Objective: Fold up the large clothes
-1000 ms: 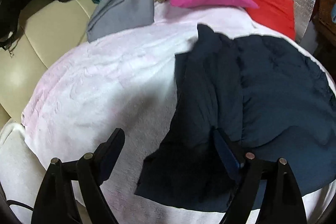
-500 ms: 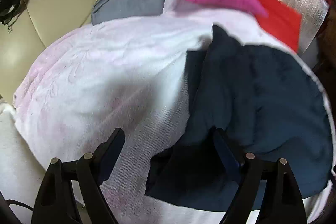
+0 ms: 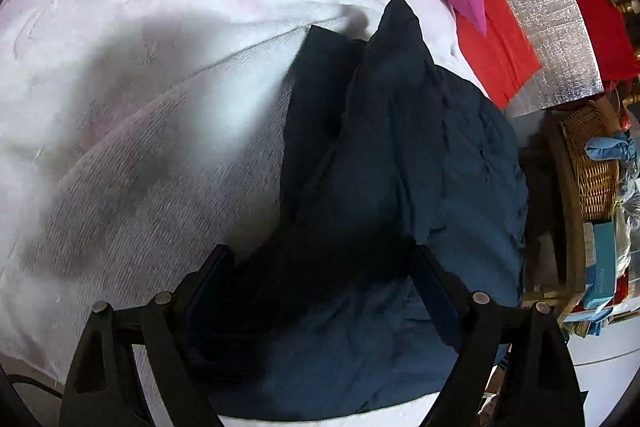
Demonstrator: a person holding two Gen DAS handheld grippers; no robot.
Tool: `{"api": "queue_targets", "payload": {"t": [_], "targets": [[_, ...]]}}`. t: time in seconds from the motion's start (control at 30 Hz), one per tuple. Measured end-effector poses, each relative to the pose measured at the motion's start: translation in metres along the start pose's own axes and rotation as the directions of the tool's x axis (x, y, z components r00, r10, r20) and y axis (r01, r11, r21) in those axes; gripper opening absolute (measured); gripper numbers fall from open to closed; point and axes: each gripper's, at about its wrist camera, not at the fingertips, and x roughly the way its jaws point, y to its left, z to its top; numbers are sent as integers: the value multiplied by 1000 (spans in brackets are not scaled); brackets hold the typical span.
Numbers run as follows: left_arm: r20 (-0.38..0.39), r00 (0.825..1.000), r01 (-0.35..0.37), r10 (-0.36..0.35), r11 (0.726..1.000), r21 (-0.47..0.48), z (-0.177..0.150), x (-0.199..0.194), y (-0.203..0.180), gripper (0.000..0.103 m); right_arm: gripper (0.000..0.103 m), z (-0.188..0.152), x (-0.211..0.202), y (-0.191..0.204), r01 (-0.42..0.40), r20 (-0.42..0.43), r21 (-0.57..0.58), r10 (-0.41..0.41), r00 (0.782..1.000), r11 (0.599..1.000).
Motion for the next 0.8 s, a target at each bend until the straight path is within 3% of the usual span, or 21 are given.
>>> {"api": "queue_targets", "payload": {"t": [0.03,0.1,0.13,0.17,0.2,0.3,0.4,0.5,0.57,0.6,0.7,0.8], "targets": [[3,1000,12,-12,1000,11,1,1,-3,89,90,-3,6,4,-2,-18,-20,1,1000,1000],[3,999,43,-43,999,27,5,4,-8,88,89,-14,18,18,68,-29,-100,-71,997,993],[11,999,46,-47,998,34,6,5,-10,78,88,-18,20,26,93,-13,-132,-96,995,987],[17,998,54,-55,998,45,7,6,-13,73,83,-20,23,34,107,-10,-152,-110,994,983],[23,998,62,-63,997,53,8,6,-15,58,79,-22,23,39,118,4,-158,-119,993,980],[48,997,61,-64,995,75,17,8,-21,48,55,-23,19,51,113,40,-165,-108,993,980],[111,991,70,-78,995,76,31,1,-26,40,51,-23,24,64,104,73,-177,-93,993,979],[174,982,54,-68,995,85,41,0,-31,39,51,-20,33,74,84,113,-161,-66,991,983],[165,986,13,-26,997,79,43,8,-29,46,51,-17,41,76,98,128,-140,-80,989,985],[150,989,-8,-3,997,73,44,14,-27,51,61,-16,48,76,123,124,-137,-106,986,983],[152,987,-56,42,994,92,39,8,-29,60,71,-18,51,76,151,96,-98,-142,985,984],[239,965,-139,104,981,133,29,-20,-33,63,72,-24,28,88,238,121,-143,-222,968,961]]}}
